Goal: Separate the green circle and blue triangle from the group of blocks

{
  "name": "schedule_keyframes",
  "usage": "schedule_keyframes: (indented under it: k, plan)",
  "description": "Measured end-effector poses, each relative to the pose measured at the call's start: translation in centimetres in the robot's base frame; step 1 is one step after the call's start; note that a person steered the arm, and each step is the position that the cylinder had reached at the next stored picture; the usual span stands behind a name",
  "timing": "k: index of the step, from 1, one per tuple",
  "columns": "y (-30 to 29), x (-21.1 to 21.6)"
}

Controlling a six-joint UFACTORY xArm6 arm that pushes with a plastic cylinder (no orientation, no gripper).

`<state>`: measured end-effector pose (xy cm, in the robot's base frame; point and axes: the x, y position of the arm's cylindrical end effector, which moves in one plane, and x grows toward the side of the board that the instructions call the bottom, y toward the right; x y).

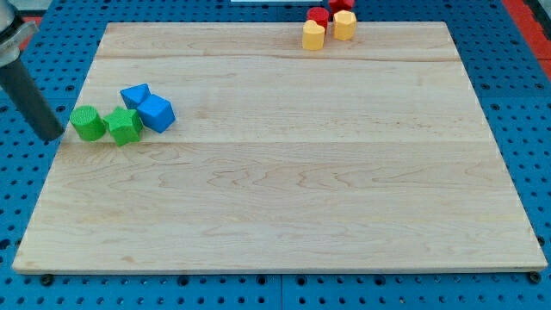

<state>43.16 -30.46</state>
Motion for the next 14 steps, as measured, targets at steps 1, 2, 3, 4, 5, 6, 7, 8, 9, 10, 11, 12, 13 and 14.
schedule_keyframes:
  k: [1,2,3,4,5,6,7,8,9,10,11,12,13,14]
  plan:
    - [0.1,-0.1]
    - [5.5,-2.0]
    - [4.3,-6.2]
    - [0.1,-8.3]
    - [0.5,-7.8]
    - [3.0,-2.7]
    - [10.7,-3.0]
    - [11.4,-7.6]
    - [11.6,-12.1]
    - [14.1,-14.3]
    - [17.0,-14.1]
    - [19.2,-11.7]
    - [21.4,-9.5]
    - [15.8,-11.9]
